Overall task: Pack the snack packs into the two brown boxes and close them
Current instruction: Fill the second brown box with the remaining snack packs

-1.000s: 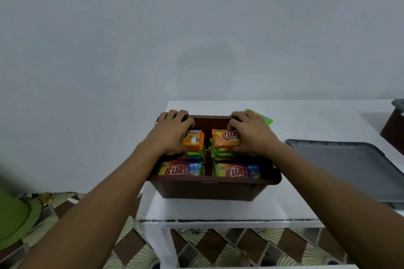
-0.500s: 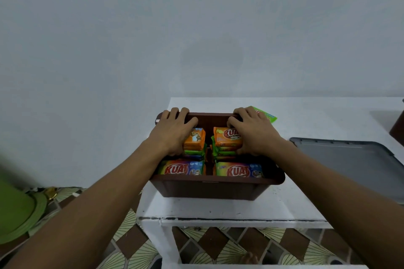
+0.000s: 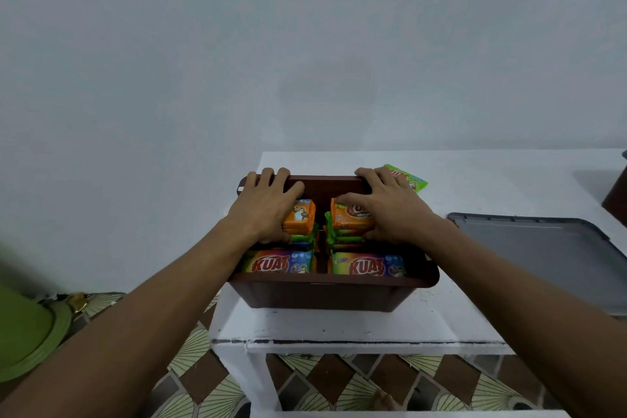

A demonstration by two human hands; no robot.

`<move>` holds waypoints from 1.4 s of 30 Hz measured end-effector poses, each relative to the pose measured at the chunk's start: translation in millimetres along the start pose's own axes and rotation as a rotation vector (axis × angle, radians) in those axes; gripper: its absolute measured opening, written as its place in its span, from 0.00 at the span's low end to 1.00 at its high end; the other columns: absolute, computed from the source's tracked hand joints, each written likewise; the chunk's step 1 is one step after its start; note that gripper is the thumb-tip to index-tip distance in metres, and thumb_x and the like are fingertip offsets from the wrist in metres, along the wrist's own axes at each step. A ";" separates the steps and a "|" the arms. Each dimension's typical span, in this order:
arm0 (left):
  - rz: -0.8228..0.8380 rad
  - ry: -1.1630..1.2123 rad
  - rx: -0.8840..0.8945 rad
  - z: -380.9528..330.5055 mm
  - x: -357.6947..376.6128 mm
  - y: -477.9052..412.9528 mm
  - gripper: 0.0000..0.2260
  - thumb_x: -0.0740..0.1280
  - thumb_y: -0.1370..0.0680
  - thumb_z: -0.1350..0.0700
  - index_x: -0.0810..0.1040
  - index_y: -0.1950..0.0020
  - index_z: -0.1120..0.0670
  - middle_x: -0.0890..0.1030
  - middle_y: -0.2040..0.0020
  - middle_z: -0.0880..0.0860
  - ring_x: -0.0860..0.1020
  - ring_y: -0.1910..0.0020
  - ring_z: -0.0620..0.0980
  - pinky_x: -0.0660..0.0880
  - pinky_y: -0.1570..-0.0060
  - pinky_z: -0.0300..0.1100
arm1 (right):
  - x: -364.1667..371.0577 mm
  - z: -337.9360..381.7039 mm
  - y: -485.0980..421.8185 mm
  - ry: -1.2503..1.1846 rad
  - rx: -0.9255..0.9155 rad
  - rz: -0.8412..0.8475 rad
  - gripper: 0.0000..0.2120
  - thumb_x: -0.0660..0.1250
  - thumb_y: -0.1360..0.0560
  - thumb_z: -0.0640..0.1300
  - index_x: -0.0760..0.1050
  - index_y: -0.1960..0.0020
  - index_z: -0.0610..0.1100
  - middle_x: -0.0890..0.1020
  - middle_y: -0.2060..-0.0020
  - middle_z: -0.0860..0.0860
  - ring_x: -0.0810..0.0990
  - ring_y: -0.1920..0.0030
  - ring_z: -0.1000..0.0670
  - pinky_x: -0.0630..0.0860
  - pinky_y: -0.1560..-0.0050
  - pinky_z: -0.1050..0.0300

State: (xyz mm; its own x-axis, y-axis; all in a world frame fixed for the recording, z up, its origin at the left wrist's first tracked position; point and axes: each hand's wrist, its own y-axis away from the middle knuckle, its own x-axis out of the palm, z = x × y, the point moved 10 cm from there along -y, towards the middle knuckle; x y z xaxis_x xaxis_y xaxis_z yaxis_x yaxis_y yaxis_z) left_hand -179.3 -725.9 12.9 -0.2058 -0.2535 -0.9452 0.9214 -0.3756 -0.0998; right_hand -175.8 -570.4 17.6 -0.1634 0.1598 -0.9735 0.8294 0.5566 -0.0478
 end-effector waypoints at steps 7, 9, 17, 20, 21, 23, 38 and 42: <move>0.023 0.076 -0.013 3.9 -0.1 -0.8 0.41 0.64 0.38 0.24 0.61 0.34 0.47 0.65 0.33 0.53 0.64 0.35 0.56 0.61 0.37 0.55 | -0.1 -4.4 -0.1 -0.102 0.005 -0.040 0.38 0.70 0.34 0.68 0.62 0.27 0.62 0.59 0.26 0.47 0.56 0.28 0.42 0.59 0.30 0.41; -0.013 0.119 -0.062 8.0 -7.1 -3.1 0.40 0.50 0.34 0.21 0.64 0.36 0.50 0.70 0.37 0.53 0.68 0.39 0.55 0.61 0.39 0.55 | -4.0 -9.6 0.3 -0.223 0.036 -0.090 0.33 0.65 0.32 0.70 0.67 0.30 0.59 0.64 0.27 0.48 0.59 0.29 0.44 0.61 0.30 0.42; -0.140 0.344 -0.067 8.3 -31.8 -48.8 0.30 0.45 0.23 0.31 0.70 0.38 0.51 0.72 0.35 0.51 0.71 0.38 0.52 0.63 0.38 0.55 | -26.6 -69.8 7.0 -0.976 0.209 -0.417 0.04 0.69 0.24 0.46 0.81 0.52 0.49 0.84 0.57 0.56 0.81 0.54 0.58 0.75 0.55 0.63; -0.089 0.406 -0.035 -0.5 -29.2 -80.3 0.22 0.53 0.20 0.37 0.72 0.37 0.51 0.69 0.32 0.52 0.70 0.37 0.52 0.64 0.39 0.54 | -16.0 -112.8 11.2 -1.063 0.342 -0.508 0.04 0.68 0.25 0.42 0.81 0.56 0.49 0.84 0.61 0.56 0.81 0.58 0.59 0.70 0.62 0.71; -0.066 0.417 -0.024 -3.5 -27.1 -91.2 0.21 0.55 0.20 0.38 0.72 0.37 0.51 0.68 0.31 0.51 0.69 0.36 0.52 0.64 0.39 0.53 | -9.2 -124.7 10.9 -1.056 0.366 -0.505 0.04 0.69 0.25 0.41 0.81 0.57 0.49 0.83 0.62 0.56 0.80 0.58 0.59 0.69 0.62 0.72; -0.039 0.451 -0.009 -9.0 -22.9 -113.9 0.19 0.59 0.21 0.39 0.72 0.38 0.50 0.67 0.31 0.51 0.68 0.34 0.52 0.65 0.39 0.52 | 6.6 -146.9 9.5 -1.040 0.395 -0.483 0.06 0.68 0.25 0.39 0.81 0.56 0.49 0.83 0.62 0.55 0.80 0.59 0.59 0.68 0.62 0.73; 0.374 0.285 0.170 -100.4 56.6 -254.4 0.33 0.67 0.32 0.30 0.70 0.35 0.50 0.61 0.28 0.52 0.57 0.29 0.53 0.64 0.34 0.56 | 139.2 -215.5 -42.0 -0.642 0.265 -0.032 0.15 0.68 0.24 0.53 0.78 0.37 0.55 0.74 0.38 0.50 0.70 0.41 0.48 0.71 0.43 0.50; 0.448 0.106 0.203 -106.7 70.4 -264.1 0.41 0.68 0.37 0.26 0.68 0.35 0.53 0.64 0.33 0.54 0.61 0.33 0.55 0.66 0.37 0.54 | 141.5 -229.4 -40.6 -0.476 0.238 -0.081 0.15 0.64 0.25 0.61 0.79 0.41 0.58 0.74 0.35 0.54 0.71 0.38 0.50 0.70 0.45 0.48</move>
State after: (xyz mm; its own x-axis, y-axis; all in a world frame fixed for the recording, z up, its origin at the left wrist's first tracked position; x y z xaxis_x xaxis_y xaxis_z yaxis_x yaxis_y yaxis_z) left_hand -401.9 -549.4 -60.4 0.2400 -0.3413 -0.9088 0.8266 -0.4190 0.3756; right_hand -355.1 -383.3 -67.0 -0.0176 -0.2939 -0.9557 0.9312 0.3433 -0.1227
